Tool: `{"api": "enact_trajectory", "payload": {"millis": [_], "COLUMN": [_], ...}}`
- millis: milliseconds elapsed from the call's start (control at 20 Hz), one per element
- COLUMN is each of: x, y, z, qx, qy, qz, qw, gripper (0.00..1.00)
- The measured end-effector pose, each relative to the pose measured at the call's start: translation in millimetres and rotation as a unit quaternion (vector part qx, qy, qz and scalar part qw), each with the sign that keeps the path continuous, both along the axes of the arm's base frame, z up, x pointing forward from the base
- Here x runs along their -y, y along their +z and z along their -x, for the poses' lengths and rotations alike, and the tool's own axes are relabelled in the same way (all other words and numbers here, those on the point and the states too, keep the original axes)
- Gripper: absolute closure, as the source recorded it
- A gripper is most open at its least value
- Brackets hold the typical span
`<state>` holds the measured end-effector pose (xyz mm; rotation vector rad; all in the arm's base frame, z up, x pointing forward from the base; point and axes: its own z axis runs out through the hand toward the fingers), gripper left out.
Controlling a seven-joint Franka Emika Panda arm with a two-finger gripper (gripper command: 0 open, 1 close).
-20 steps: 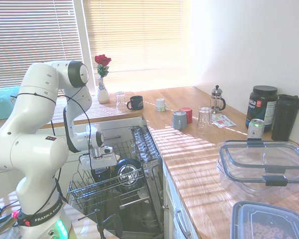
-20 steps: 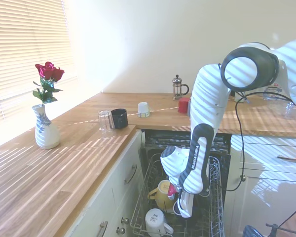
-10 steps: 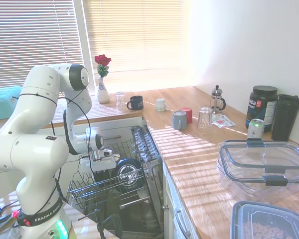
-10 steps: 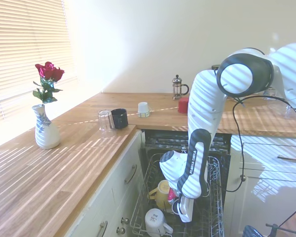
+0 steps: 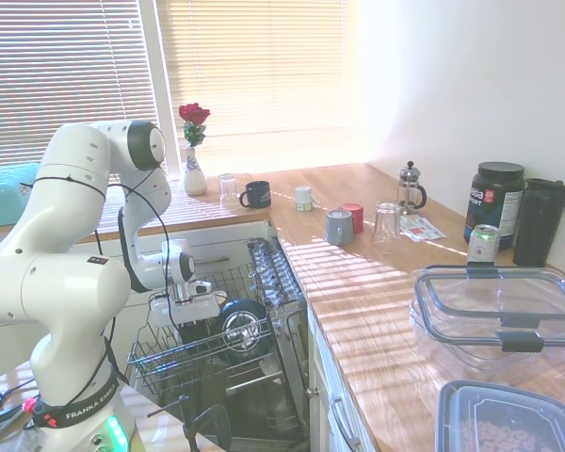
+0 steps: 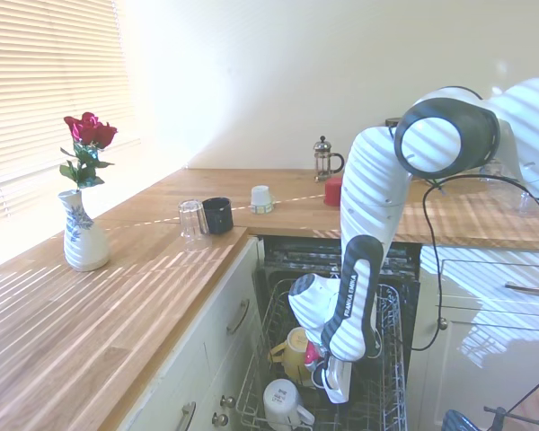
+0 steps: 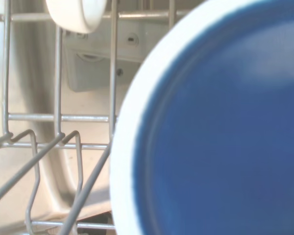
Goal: Unload the mug from the dish rack
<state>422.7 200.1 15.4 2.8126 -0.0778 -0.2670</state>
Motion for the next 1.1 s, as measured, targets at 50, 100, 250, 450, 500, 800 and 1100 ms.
{"api": "enact_trajectory", "payload": {"millis": [50,100,250,450,500,800,1100], "x": [-1.1,-2.3,-6.6,-12.1,-13.1,-15.8,3.4], "y": [2.3,5.8,23.2,56.4,66.4,124.7,175.5], "z": [-0.8,-1.4,-1.6,0.6,0.9,-18.1,-37.6], "qx": [0.002,0.004,0.013,0.030,0.035,0.083,0.118], "qy": [-0.002,-0.004,-0.004,-0.005,-0.006,-0.017,-0.046], "qz": [-0.002,-0.004,-0.011,-0.021,-0.023,-0.047,-0.063], "qw": [1.0000,1.0000,0.9998,0.9993,0.9991,0.9953,0.9900], "gripper": [1.00,1.00,1.00,1.00,1.00,1.00,1.00]}}
